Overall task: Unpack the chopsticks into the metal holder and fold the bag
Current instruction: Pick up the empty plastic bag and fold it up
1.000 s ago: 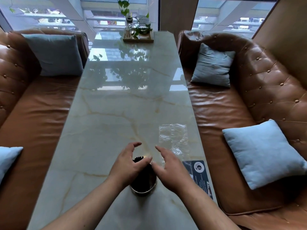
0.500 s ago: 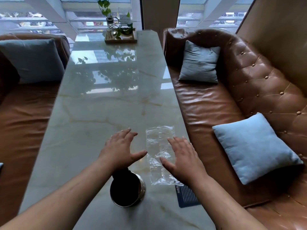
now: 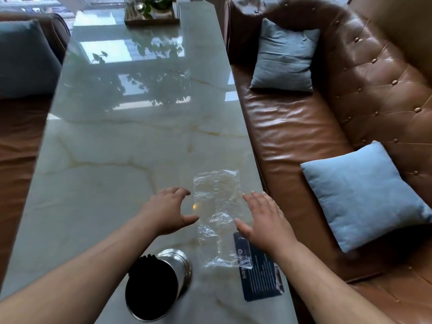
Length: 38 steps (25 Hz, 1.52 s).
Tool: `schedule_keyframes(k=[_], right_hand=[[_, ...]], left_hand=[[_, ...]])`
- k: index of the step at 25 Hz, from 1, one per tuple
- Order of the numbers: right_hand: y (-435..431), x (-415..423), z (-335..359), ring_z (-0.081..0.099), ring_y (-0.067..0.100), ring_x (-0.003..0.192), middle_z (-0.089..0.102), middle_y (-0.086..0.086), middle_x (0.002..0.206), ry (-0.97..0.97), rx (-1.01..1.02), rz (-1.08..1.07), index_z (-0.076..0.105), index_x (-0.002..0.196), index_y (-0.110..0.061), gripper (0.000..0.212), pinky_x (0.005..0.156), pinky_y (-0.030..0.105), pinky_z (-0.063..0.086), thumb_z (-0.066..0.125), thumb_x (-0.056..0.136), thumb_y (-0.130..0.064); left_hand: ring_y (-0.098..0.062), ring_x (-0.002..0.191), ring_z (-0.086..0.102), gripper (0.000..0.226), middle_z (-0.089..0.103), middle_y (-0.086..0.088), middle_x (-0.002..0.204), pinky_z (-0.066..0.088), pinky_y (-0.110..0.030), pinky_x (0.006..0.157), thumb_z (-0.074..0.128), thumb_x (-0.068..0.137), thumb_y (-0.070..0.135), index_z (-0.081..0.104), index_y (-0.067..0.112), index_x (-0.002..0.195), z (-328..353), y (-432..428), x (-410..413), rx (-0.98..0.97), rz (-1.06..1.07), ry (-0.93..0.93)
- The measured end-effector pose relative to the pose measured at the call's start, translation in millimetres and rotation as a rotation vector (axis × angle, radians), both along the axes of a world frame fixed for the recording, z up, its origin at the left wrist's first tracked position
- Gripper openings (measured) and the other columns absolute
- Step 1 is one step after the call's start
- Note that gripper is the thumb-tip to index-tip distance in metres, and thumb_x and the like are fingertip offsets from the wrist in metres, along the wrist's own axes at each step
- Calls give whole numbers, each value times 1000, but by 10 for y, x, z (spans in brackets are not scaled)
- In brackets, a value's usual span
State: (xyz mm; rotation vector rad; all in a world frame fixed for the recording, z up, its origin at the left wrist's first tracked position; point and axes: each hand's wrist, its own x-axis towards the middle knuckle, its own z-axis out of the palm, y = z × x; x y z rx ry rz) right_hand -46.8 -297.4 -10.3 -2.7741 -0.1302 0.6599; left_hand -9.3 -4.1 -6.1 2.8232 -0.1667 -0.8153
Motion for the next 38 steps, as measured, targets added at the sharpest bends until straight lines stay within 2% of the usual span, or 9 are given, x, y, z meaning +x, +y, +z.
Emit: schedule_keyframes(k=[4,7,11,14,17,24,28,33,38], right_hand=[[-12,112,-176,37,25,147,43,2,159,27,17,-52,35,157,-25,75,118,44,38,54,93,-59],[20,212,-325,63,25,117,63,3,134,137,80,-228,47,147,-24,67,89,40,54,61,88,-53],[124,240,-473,66,9,74,67,-8,91,296,218,-456,60,116,-31,41,55,30,48,64,79,-46],[201,243,-561,69,16,62,73,0,85,379,422,-610,67,97,-26,17,53,35,58,62,81,-21],[194,282,-541,68,19,53,75,15,92,458,708,-769,69,100,-15,20,45,32,57,57,92,-1],[123,410,17,58,20,51,74,13,78,495,1106,-911,73,108,-10,21,44,27,46,59,95,-3],[67,440,399,42,15,47,62,10,66,482,1201,-840,76,106,-8,28,42,26,31,53,92,-4],[-4,410,736,40,14,53,52,4,64,433,1321,-775,82,105,-15,35,53,32,27,53,94,0],[95,397,1027,55,18,56,61,11,69,431,1417,-693,75,69,-16,45,58,33,39,50,93,13]], left_hand=[[-21,129,55,77,60,3,139,47,-36,104,59,77,77,51,32,139,-187,-81,130,7,13,111],[-19,106,68,55,75,4,112,51,-29,82,66,80,69,69,29,117,-305,-133,209,-8,84,249],[-10,72,75,30,78,8,70,55,-20,61,78,79,50,80,22,88,-412,-173,251,-207,238,433],[-8,59,71,17,75,5,67,49,-16,49,83,81,33,76,17,84,-421,-220,243,-325,373,468],[-13,66,74,8,80,-2,78,53,-23,56,77,87,20,71,15,89,-326,-231,265,-466,532,507],[-17,59,69,13,81,-8,88,57,-28,56,66,97,11,72,11,108,240,-265,326,-943,761,462],[-11,50,47,25,65,2,69,43,-23,46,58,101,12,81,21,105,602,-305,259,-1016,756,390],[-11,53,46,33,60,1,66,41,-22,50,52,102,6,79,23,112,1046,-325,67,-1126,776,398],[-15,49,44,38,55,-7,66,34,-23,46,52,92,-7,68,18,69,1393,-290,-140,-1197,845,265]])
